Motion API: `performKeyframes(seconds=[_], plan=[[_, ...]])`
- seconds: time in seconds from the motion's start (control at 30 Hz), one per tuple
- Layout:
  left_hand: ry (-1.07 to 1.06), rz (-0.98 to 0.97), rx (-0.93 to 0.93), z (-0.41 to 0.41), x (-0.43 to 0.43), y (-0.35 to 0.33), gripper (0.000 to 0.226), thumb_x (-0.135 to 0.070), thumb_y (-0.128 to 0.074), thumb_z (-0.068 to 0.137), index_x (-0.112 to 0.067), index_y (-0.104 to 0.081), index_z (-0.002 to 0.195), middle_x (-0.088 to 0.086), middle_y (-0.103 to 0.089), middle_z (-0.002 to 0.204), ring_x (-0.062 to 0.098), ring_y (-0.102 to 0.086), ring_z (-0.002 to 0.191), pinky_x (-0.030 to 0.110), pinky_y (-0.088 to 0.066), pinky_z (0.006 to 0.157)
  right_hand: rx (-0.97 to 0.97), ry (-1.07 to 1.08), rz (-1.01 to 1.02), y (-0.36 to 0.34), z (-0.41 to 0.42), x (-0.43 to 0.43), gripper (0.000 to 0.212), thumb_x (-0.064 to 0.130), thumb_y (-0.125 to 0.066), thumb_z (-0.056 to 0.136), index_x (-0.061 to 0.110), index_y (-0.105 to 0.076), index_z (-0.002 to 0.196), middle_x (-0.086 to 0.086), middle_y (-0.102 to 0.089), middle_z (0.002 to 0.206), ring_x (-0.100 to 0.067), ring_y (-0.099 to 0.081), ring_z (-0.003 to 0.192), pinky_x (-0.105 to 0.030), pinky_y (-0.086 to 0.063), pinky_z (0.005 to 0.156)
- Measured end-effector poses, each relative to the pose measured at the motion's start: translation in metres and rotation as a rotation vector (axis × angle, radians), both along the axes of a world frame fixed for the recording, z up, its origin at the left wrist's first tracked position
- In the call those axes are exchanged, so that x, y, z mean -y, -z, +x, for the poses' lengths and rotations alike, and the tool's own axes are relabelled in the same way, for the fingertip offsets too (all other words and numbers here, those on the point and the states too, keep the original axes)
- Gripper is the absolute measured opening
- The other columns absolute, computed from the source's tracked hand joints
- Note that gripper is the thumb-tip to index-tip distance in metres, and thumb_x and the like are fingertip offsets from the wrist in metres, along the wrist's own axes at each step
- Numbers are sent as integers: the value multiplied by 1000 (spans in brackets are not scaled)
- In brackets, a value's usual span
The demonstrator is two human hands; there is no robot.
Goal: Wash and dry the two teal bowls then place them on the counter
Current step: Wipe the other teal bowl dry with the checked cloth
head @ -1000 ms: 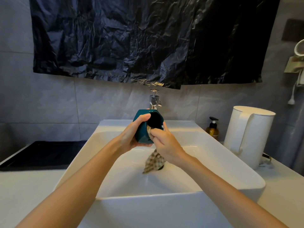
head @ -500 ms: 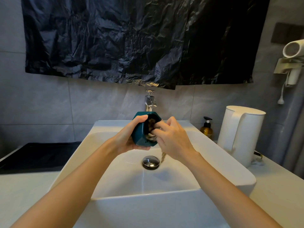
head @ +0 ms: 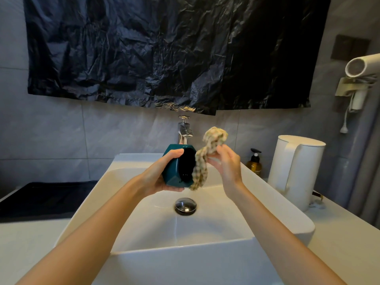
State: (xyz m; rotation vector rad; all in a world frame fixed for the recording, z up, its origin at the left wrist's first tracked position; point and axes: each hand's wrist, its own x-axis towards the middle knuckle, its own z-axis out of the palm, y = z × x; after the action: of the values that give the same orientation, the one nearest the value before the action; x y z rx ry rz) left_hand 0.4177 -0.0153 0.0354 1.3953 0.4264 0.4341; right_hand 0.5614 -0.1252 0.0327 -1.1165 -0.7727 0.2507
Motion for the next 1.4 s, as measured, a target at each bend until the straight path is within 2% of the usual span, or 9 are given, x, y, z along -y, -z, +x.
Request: performKeyframes(seconds=[0.1, 0.2, 0.37, 0.5, 0.67, 0.8, 0.97, 1.2, 1.4], plan=[[8, 21, -24, 0, -1, 1, 51, -50, -60, 76, -19, -55, 116, 12, -64, 107, 31, -65, 96, 42, -56, 77, 453, -11, -127, 9, -7, -2, 27, -3, -52, 90, 12, -66, 107, -9, -62, 117, -10, -61, 98, -29, -57, 79], [19, 70, -56, -1, 0, 0, 56, -52, -60, 76, -18, -52, 120, 13, -62, 111, 31, -65, 99, 40, -57, 75, 828, 55, -211, 19, -5, -4, 46, 6, -64, 87, 18, -56, 131, 6, -56, 128, -6, -54, 109, -26, -54, 84], [91, 77, -109, 0, 8, 0, 58, -51, -62, 70, -18, -52, 117, 11, -63, 110, 26, -65, 96, 38, -58, 71, 1088, 440, -299, 20, -1, -7, 26, 20, -62, 90, 13, -60, 115, -3, -62, 106, -25, -61, 90, -41, -52, 70], [110, 56, -158, 3, 10, 1, 69, -53, -69, 69, -17, -48, 124, 15, -59, 122, 31, -62, 106, 43, -57, 79, 1196, 589, -445, 18, -5, -10, 22, 26, -53, 96, 6, -57, 107, -12, -58, 94, -35, -60, 74, -44, -52, 61], [132, 69, -172, 3, 14, 2, 64, -56, -62, 71, -21, -48, 123, 12, -59, 119, 30, -64, 103, 43, -57, 80, 1191, 555, -514, 17, -3, -8, 21, 24, -51, 96, 9, -55, 111, -10, -61, 99, -32, -62, 81, -43, -54, 69], [82, 229, -90, 6, 12, 2, 60, -48, -69, 75, -28, -49, 127, 7, -60, 122, 29, -67, 101, 49, -57, 79, 1057, 588, -525, 15, 3, -4, 18, 24, -52, 95, 9, -56, 104, -9, -64, 99, -30, -60, 86, -39, -49, 70], [-106, 562, 29, 17, 15, 13, 44, -20, -62, 90, -35, -41, 126, -2, -54, 118, 16, -59, 100, 29, -60, 67, 898, 576, -547, 18, 10, -3, 22, 31, -57, 93, 13, -61, 104, -6, -68, 99, -24, -63, 89, -40, -55, 75], [-218, 339, 1, 15, 4, 15, 28, -25, -45, 98, -29, -48, 125, 4, -56, 118, 23, -58, 103, 40, -60, 62, 886, 376, -532, 17, 5, 2, 29, 51, -41, 96, 36, -29, 119, 0, -63, 95, -23, -62, 82, -43, -54, 67], [-241, 352, -64, 11, 2, 10, 28, -24, -48, 96, -29, -50, 124, 2, -54, 111, 24, -56, 99, 45, -60, 62, 647, 586, -101, 6, 13, 7, 19, 32, -56, 95, 23, -63, 109, -1, -57, 100, -14, -57, 85, -15, -45, 63]])
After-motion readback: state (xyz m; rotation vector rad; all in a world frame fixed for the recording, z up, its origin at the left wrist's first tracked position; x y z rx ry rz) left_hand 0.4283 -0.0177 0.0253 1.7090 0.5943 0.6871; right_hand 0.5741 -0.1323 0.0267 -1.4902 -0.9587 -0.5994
